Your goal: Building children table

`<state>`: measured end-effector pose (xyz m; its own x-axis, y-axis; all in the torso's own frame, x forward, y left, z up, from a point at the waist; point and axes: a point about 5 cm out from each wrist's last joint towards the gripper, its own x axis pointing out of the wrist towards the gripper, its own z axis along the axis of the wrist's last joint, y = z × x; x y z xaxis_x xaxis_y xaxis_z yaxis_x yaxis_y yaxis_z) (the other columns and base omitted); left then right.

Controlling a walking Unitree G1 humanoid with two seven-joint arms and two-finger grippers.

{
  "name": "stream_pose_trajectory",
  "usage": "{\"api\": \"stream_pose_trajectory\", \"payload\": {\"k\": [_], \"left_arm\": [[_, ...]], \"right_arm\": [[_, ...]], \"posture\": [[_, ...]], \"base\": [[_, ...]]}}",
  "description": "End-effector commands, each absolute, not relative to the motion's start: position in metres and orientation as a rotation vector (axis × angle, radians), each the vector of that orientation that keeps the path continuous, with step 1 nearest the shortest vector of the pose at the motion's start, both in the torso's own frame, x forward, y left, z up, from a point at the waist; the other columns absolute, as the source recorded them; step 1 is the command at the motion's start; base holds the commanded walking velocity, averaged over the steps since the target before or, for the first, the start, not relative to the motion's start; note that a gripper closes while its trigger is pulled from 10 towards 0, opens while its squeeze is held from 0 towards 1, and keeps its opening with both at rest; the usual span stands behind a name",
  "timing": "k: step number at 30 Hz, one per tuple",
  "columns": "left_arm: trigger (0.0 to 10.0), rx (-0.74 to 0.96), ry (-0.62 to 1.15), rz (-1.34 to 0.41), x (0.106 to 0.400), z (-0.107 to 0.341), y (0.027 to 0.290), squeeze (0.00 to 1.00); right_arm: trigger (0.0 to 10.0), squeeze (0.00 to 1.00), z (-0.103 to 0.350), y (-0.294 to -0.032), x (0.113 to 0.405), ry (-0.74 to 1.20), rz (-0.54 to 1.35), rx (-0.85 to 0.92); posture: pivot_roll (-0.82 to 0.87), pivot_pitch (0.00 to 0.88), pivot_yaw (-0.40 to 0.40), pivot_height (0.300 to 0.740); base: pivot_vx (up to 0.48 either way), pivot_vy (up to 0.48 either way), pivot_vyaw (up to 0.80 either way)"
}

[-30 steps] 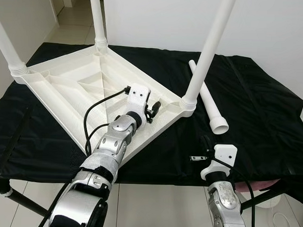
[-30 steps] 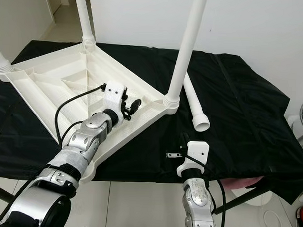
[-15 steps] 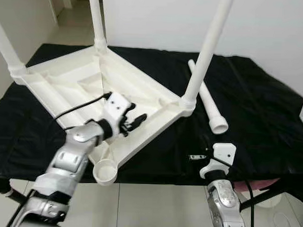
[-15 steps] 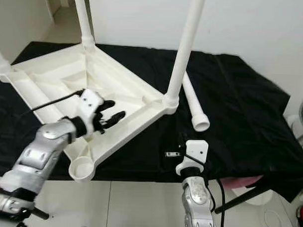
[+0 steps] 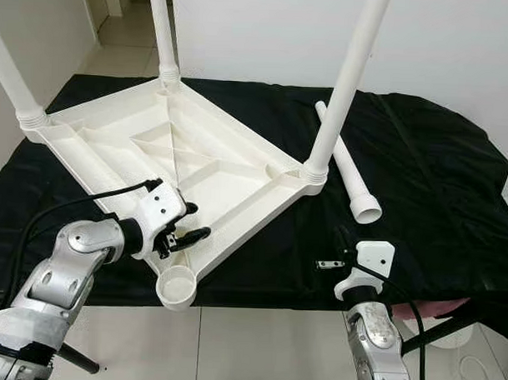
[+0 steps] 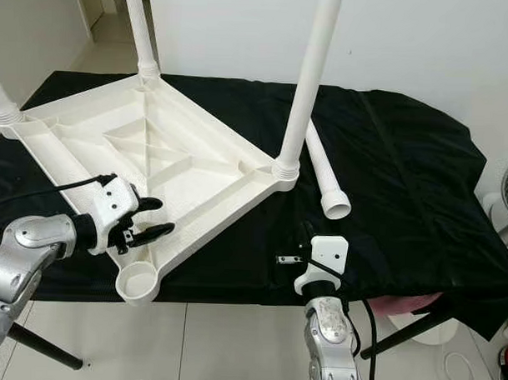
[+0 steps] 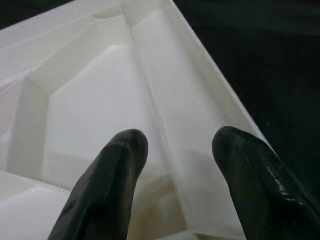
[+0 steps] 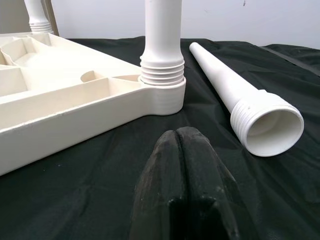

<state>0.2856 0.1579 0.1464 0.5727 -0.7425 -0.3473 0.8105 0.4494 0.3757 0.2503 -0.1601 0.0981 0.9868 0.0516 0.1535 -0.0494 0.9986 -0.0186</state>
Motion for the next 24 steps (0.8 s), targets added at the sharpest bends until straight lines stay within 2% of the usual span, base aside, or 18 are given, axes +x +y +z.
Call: {"api": "stream_pose_trajectory", "payload": {"k": [1,5,13,24], "left_arm": [[10.0,0.572,0.146,-0.973,0.283,0.143,0.155,0.0],[10.0,0.616,0.16,-1.017,0.276,0.13,0.141,0.0],[10.0,0.66,0.166,-1.072,0.268,0.12,0.132,0.0],[10.0,0.556,0.074,-1.041,0.275,0.123,0.086,0.0]], "right_arm": [[10.0,0.0,0.096,-0.16,0.25,-0.148,0.055,-0.019],[10.0,0.0,0.097,-0.162,0.25,-0.148,0.06,-0.024],[10.0,0.0,0.097,-0.166,0.249,-0.142,0.062,-0.034],[10.0,0.0,0.098,-0.163,0.252,-0.148,0.067,-0.025]], "posture": [[-0.07,0.0,-0.003,0.74],[-0.08,0.0,-0.012,0.74],[-0.08,0.0,-0.02,0.74],[-0.09,0.0,-0.014,0.74]], "base": [[0.0,0.0,0.0],[0.0,0.0,0.0],[0.0,0.0,0.0],[0.0,0.0,0.0]]}}
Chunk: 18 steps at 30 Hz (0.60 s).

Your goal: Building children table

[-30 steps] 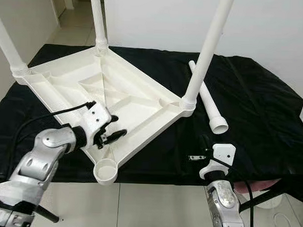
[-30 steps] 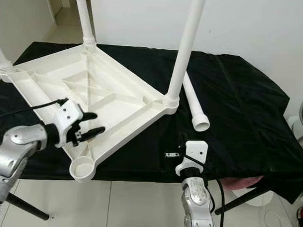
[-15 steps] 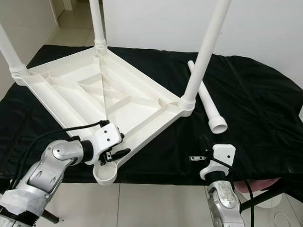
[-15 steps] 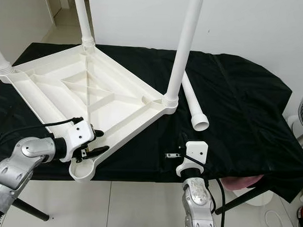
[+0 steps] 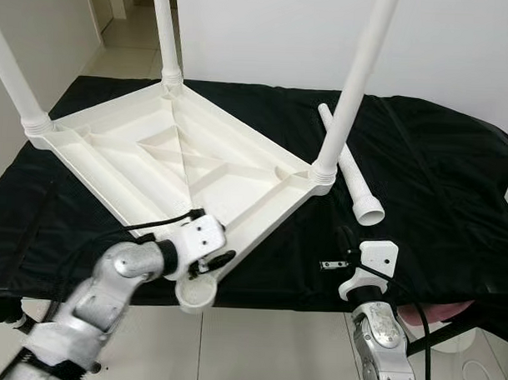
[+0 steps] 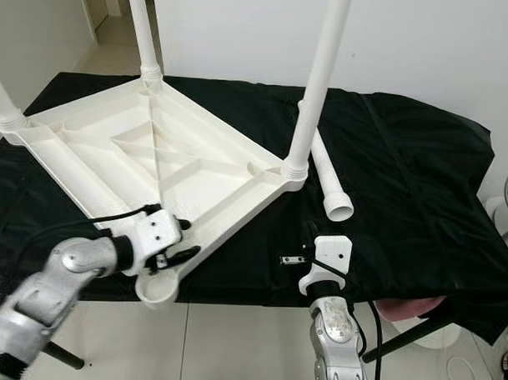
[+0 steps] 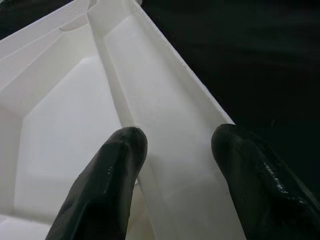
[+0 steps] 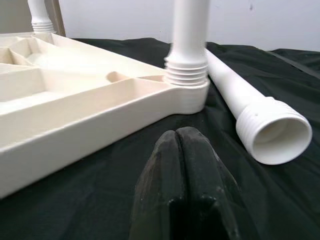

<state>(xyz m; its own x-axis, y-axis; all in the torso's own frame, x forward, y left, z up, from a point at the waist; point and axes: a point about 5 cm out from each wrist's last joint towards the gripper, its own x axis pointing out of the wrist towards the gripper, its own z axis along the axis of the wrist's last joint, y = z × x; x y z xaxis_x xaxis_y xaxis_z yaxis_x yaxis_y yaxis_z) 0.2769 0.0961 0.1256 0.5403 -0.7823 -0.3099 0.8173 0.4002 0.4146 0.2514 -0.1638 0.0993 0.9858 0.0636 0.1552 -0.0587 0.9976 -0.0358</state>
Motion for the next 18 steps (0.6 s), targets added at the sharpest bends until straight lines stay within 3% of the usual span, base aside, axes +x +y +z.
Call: {"api": "stream_pose_trajectory", "payload": {"k": [1,9,15,18], "left_arm": [[10.0,0.556,0.074,-1.041,0.275,0.123,0.086,0.0],[10.0,0.408,-0.023,-0.961,0.288,0.143,0.068,0.0],[10.0,0.231,-0.129,-1.086,0.281,0.179,0.093,0.0],[10.0,0.229,-0.127,-1.103,0.28,0.182,0.099,0.0]], "right_arm": [[10.0,0.0,0.098,-0.163,0.252,-0.148,0.067,-0.025],[10.0,0.0,0.097,-0.161,0.251,-0.145,0.068,-0.021],[10.0,0.0,0.096,-0.16,0.253,-0.141,0.076,-0.023],[10.0,0.0,0.096,-0.16,0.253,-0.142,0.078,-0.023]], "posture": [[-0.09,0.0,-0.014,0.74],[-0.09,0.0,-0.014,0.74],[-0.07,0.0,-0.015,0.74],[-0.07,0.0,-0.016,0.74]], "base": [[0.0,0.0,0.0],[0.0,0.0,0.0],[0.0,0.0,0.0],[0.0,0.0,0.0]]}}
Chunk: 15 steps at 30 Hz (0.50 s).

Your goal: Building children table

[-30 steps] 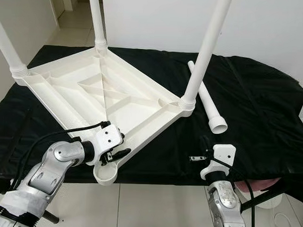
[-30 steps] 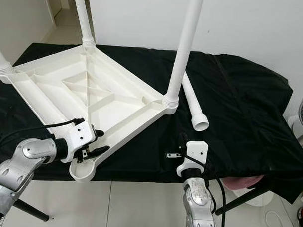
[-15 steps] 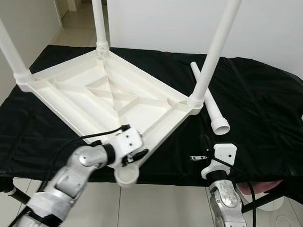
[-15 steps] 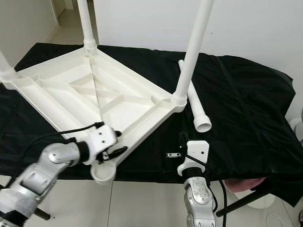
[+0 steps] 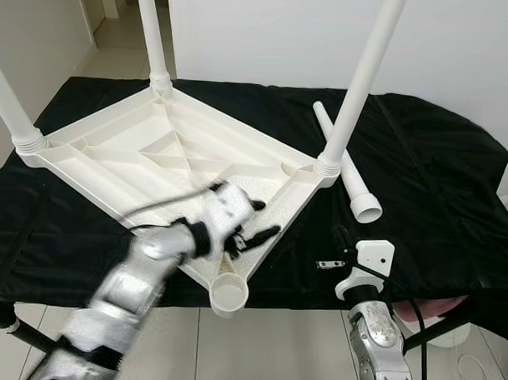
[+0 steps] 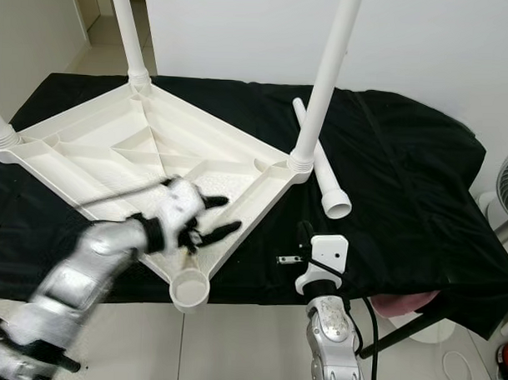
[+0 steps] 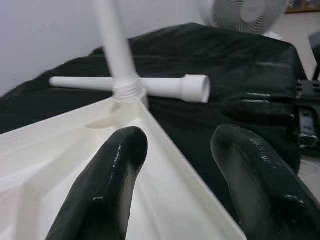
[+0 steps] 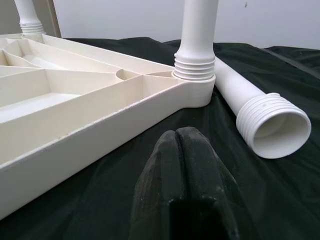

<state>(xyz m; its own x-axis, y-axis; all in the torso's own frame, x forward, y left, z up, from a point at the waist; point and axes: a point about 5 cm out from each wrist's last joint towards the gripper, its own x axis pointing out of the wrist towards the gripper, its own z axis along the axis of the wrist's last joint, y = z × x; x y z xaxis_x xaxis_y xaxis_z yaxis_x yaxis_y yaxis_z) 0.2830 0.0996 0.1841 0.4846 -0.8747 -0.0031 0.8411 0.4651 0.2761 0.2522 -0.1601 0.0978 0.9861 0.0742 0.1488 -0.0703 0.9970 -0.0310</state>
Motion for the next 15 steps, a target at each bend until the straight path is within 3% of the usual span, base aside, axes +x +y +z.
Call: {"api": "stream_pose_trajectory", "payload": {"k": [1,3,4,10,11,12,13,15], "left_arm": [[10.0,0.253,-0.099,-1.132,0.279,0.181,0.109,0.17],[10.0,0.272,-0.078,-1.15,0.278,0.18,0.115,0.17],[10.0,0.284,-0.048,-1.17,0.277,0.178,0.122,1.0],[10.0,0.411,0.036,-1.176,0.28,0.164,0.139,1.0],[10.0,0.443,0.051,-1.17,0.281,0.159,0.14,0.69],[10.0,0.443,0.051,-1.17,0.281,0.159,0.14,0.69],[10.0,0.46,0.067,-1.159,0.283,0.155,0.141,0.0],[10.0,0.466,0.088,-1.149,0.285,0.151,0.141,0.0]], "right_arm": [[10.0,0.0,0.096,-0.159,0.254,-0.142,0.081,-0.023],[10.0,0.0,0.096,-0.159,0.254,-0.142,0.083,-0.022],[10.0,0.0,0.096,-0.159,0.255,-0.142,0.085,-0.022],[10.0,0.0,0.096,-0.158,0.256,-0.142,0.092,-0.022],[10.0,0.0,0.096,-0.157,0.256,-0.143,0.094,-0.023],[10.0,0.0,0.096,-0.157,0.256,-0.143,0.094,-0.023],[10.0,0.0,0.096,-0.157,0.257,-0.143,0.094,-0.022],[10.0,0.0,0.096,-0.157,0.257,-0.143,0.094,-0.022]], "posture": [[-0.06,0.0,-0.014,0.74],[-0.06,0.0,-0.014,0.74],[-0.06,0.0,-0.012,0.74],[-0.05,0.0,-0.014,0.74],[-0.05,0.0,-0.015,0.74],[-0.05,0.0,-0.015,0.74],[-0.05,0.0,-0.016,0.74],[-0.05,0.0,-0.018,0.74]], "base": [[0.0,0.0,0.0],[0.0,0.0,0.0],[0.0,0.0,0.0],[0.0,0.0,0.0],[0.0,0.0,0.0],[0.0,0.0,0.0],[0.0,0.0,0.0],[0.0,0.0,0.0]]}}
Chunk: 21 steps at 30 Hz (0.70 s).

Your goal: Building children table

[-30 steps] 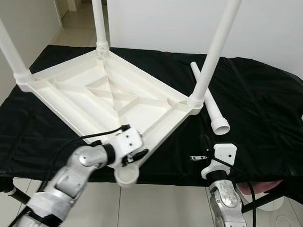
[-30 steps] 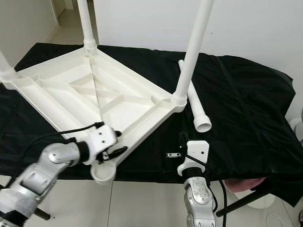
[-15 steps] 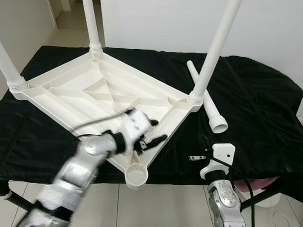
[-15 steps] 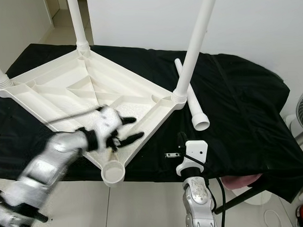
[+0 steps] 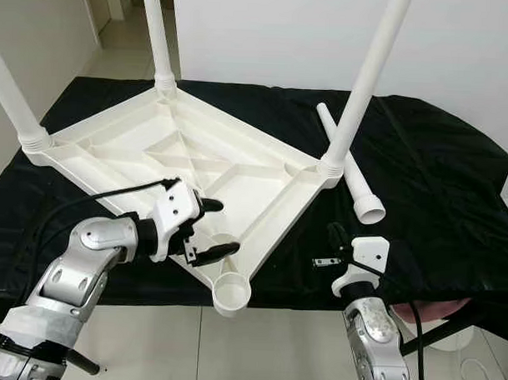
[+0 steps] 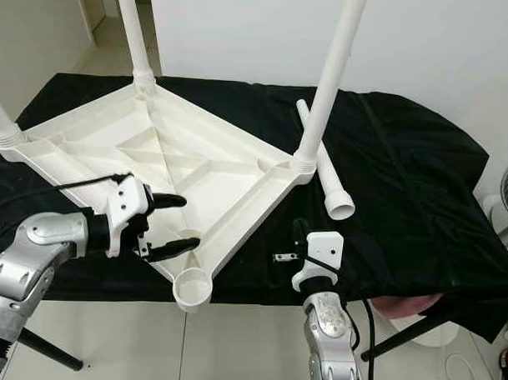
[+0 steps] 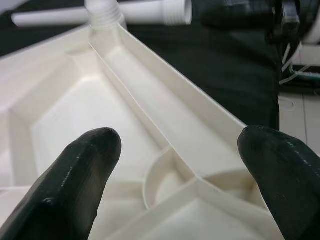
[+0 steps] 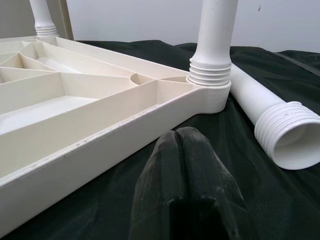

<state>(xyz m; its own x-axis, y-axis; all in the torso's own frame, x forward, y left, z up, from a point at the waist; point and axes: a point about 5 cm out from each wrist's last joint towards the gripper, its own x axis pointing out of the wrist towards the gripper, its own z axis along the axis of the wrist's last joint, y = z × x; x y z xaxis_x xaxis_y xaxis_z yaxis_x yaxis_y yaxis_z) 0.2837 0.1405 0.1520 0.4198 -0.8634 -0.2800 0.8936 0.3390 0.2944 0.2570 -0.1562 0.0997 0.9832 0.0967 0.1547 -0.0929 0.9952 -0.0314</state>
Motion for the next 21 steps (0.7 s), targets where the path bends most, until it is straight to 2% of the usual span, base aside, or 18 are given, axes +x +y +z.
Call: {"api": "stream_pose_trajectory", "payload": {"k": [1,11,21], "left_arm": [[10.0,0.466,0.088,-1.149,0.285,0.151,0.141,0.0],[10.0,0.536,0.176,-0.987,0.311,0.133,0.144,0.0],[10.0,0.61,0.197,-1.012,0.315,0.124,0.148,0.0]], "right_arm": [[10.0,0.0,0.096,-0.157,0.257,-0.143,0.094,-0.022],[10.0,0.0,0.096,-0.155,0.257,-0.147,0.097,-0.018],[10.0,0.0,0.096,-0.158,0.255,-0.144,0.095,-0.025]], "posture": [[-0.05,0.0,-0.018,0.74],[-0.06,0.0,-0.019,0.74],[-0.07,0.0,-0.016,0.74]], "base": [[0.0,0.0,0.0],[0.0,0.0,0.0],[0.0,0.0,0.0]]}}
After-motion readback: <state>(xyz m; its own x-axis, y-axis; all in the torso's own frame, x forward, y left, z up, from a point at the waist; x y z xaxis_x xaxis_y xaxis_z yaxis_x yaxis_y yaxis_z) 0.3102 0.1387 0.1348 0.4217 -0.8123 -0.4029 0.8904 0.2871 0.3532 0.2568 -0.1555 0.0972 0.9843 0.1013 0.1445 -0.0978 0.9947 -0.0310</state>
